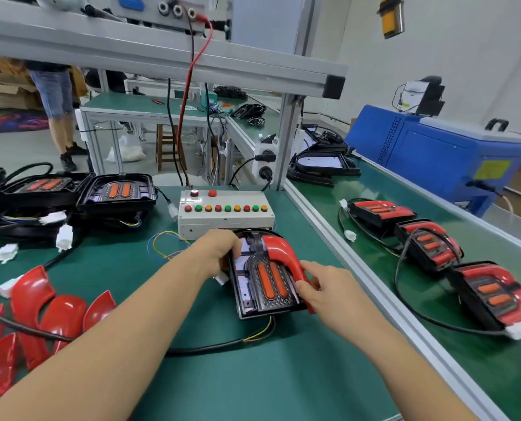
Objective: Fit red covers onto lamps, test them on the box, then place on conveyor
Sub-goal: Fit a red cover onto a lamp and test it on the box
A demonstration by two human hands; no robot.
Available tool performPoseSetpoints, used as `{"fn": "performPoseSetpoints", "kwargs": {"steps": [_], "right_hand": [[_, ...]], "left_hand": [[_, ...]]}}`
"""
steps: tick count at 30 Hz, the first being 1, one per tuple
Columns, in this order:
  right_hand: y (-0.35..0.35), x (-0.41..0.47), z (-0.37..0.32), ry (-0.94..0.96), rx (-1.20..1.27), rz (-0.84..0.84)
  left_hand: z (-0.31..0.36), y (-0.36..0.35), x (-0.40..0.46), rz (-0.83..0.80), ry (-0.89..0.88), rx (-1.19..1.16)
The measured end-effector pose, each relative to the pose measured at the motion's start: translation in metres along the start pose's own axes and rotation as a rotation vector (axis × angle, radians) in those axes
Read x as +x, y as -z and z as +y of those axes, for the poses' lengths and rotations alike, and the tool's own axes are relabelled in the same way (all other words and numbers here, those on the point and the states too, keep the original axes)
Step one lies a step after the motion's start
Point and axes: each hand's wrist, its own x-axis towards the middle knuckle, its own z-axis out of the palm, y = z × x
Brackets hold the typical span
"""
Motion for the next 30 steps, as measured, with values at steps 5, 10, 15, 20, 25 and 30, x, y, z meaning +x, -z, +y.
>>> {"fn": "performPoseSetpoints", "kwargs": {"steps": [5, 10, 15, 20, 25, 30], "right_hand": [[0.002, 0.001, 0.002, 0.063, -0.014, 0.081], [0.006, -0.001, -0.001, 0.135, -0.024, 0.109], [-0.003, -0.006, -0.003, 0.175, -0.013, 0.118], [-0.005, -0.01, -0.003, 0.189, 0.012, 0.098], [-0.006, -0.014, -0.004, 0.178, -0.011, 0.144], [-0.014, -0.02, -0.01, 0.196, 0.096, 0.152]], "left_hand": [[0.007, 0.002, -0.018, -0.065, 0.007, -0.154], [0.014, 0.0, -0.025, -0.128, 0.001, -0.249], [0.013, -0.003, -0.028, -0.119, -0.05, -0.286], [0.015, -0.004, -0.032, -0.076, -0.08, -0.271], [0.014, -0.002, -0.03, -0.048, -0.118, -0.264], [0.012, 0.0, -0.031, -0.08, -0.096, -0.246]]}}
